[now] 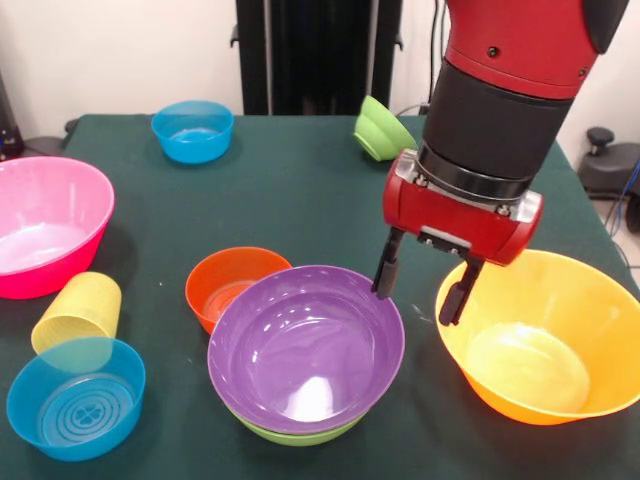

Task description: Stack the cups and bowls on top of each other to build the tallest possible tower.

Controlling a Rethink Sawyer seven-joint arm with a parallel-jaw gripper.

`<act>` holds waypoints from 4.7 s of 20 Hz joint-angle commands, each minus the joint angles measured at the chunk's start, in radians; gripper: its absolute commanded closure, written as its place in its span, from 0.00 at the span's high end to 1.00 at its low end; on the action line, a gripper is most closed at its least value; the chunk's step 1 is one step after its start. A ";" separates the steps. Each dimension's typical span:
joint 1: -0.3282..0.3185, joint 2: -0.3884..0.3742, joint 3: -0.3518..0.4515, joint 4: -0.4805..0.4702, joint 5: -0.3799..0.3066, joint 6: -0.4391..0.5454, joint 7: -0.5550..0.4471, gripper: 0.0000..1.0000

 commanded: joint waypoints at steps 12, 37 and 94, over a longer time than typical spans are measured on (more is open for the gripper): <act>-0.030 0.017 0.180 0.180 -0.002 0.047 -0.075 1.00; 0.054 0.207 0.098 -0.095 0.023 0.104 0.058 1.00; 0.007 0.080 0.093 0.052 0.003 0.101 0.008 1.00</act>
